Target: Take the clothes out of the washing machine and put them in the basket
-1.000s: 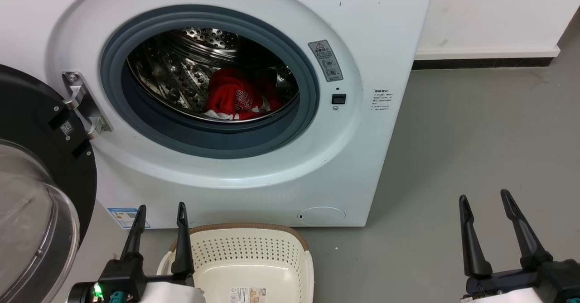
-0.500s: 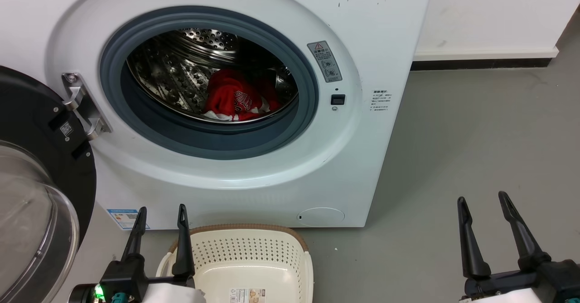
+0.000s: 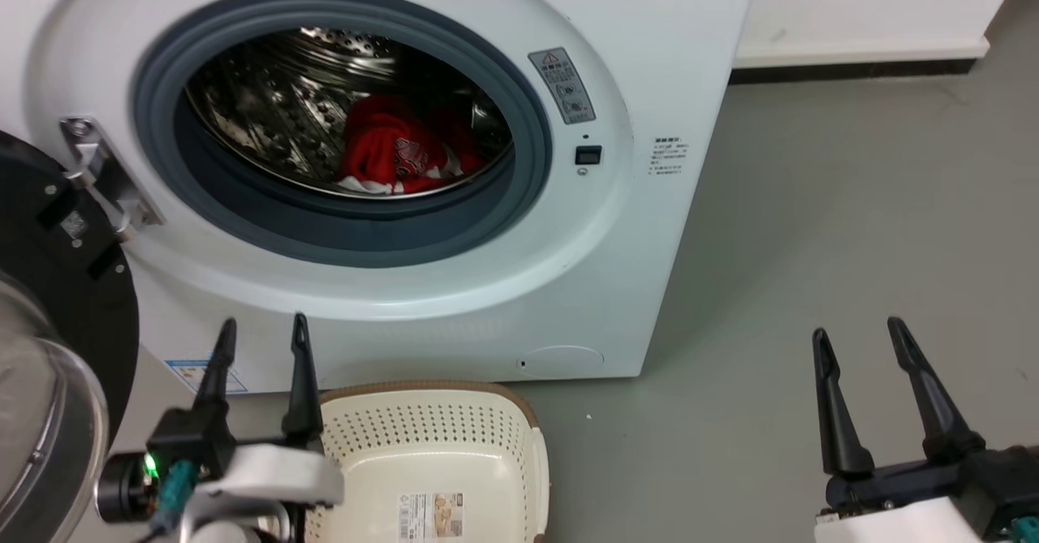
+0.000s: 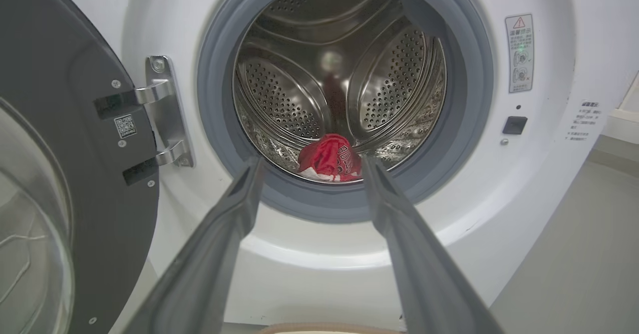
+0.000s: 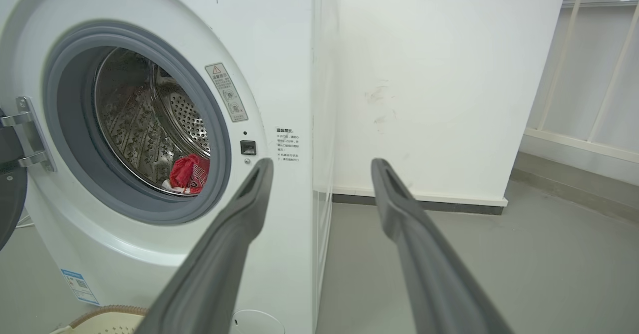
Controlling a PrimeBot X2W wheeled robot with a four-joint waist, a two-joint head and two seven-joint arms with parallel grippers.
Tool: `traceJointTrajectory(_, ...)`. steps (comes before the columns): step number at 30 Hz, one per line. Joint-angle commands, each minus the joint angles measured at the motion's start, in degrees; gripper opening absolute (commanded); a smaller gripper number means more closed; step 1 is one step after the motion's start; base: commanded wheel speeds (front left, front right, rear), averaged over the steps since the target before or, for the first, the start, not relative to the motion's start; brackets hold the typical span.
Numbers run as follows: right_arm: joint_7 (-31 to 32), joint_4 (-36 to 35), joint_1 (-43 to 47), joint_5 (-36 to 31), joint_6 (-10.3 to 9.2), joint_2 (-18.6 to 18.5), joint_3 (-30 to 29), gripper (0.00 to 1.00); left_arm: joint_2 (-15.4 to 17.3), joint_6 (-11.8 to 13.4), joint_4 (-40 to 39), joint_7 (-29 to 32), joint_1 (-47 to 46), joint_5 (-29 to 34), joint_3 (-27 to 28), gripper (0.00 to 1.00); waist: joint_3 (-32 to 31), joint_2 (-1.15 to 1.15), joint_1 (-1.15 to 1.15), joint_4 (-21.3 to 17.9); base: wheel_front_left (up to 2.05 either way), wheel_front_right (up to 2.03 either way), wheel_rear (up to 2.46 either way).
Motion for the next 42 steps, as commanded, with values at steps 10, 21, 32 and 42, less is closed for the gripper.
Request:
traceJointTrajectory(10,-0.12,-1.63,-6.55,0.46,-0.04,-0.06,0.40,1.00,3.58,-4.11,8.73,-0.15,-16.53,1.58,5.83,1.00,10.02,0.00,0.00,-5.16,0.00,0.00,0.00)
traceJointTrajectory(21,-0.12,-2.89,-13.49,2.35,-0.04,-0.04,0.54,1.00,10.39,-5.90,20.25,-0.16,-37.12,2.18,6.05,1.00,20.71,0.00,0.00,-9.85,0.00,0.00,0.00)
traceJointTrajectory(32,-0.12,-4.10,-18.16,5.05,-0.04,-0.03,0.87,1.00,17.97,-6.77,36.75,2.31,-56.12,3.73,0.24,1.00,29.21,0.00,0.00,-13.24,0.00,0.00,0.00)
traceJointTrajectory(42,-0.12,-5.38,-21.08,7.37,-0.04,-0.04,0.71,1.00,22.78,-6.83,46.43,16.19,-69.35,3.13,-3.70,1.00,34.93,0.00,0.00,-15.78,0.00,0.00,0.00)
